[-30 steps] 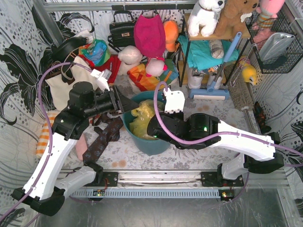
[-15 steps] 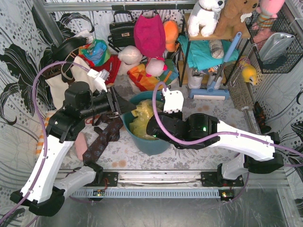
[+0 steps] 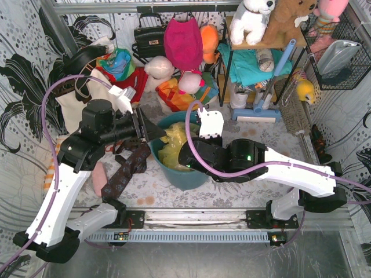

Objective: Tie the trash bag

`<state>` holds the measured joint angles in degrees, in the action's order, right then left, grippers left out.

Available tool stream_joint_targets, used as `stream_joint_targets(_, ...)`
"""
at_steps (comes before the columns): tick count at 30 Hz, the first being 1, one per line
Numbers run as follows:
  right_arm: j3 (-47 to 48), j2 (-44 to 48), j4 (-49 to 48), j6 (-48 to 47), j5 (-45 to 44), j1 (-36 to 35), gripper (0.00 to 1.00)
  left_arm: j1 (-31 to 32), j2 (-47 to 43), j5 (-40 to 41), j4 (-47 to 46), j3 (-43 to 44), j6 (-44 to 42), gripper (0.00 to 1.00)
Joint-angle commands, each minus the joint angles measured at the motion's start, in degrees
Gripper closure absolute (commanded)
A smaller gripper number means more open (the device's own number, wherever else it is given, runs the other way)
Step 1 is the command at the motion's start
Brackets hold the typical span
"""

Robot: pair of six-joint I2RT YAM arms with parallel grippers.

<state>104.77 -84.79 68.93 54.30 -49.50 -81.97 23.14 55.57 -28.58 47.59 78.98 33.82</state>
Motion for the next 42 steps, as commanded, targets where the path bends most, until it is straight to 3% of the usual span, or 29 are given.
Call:
stream_joint_targets(1,-0.77,1.27,-0.46,-1.21,-0.69,0.24,1.0,0.23,0.42,-1.34,-2.53,-0.67,-0.45,0.55)
stream_joint_targets(8,-0.89,1.17,-0.9,-1.54,-0.67,0.24,1.0,1.0,1.38,-1.83,-3.05,-0.91,-0.67,0.56)
stream_joint_targets(12,-0.76,1.04,-0.92,-1.64,-0.61,0.23,1.0,1.3,1.43,-1.6,-3.03,-1.23,-0.65,0.61)
stream_joint_targets(17,-0.62,1.1,-1.02,-1.84,-0.69,0.32,1.0,1.64,1.3,-1.39,-2.96,-1.24,-0.69,0.78)
stream_joint_targets(21,-0.79,1.08,-0.96,-1.94,-0.75,0.32,1.0,1.73,1.08,-0.71,-2.98,-0.64,-0.56,0.99)
stream_joint_targets(27,-0.19,0.84,0.57,-1.8,-0.94,0.57,1.0,1.68,0.37,2.5,-4.33,0.01,-1.24,1.0)
stream_joint_targets(34,6.68,-3.58,14.67,3.05,-3.83,1.66,1.0,1.68,0.9,8.46,-2.66,2.88,-3.54,1.0)
stream_joint_targets(42,5.14,-5.61,14.88,1.73,-4.16,5.06,1.0,1.71,0.14,15.58,-1.94,0.61,-4.82,1.0)
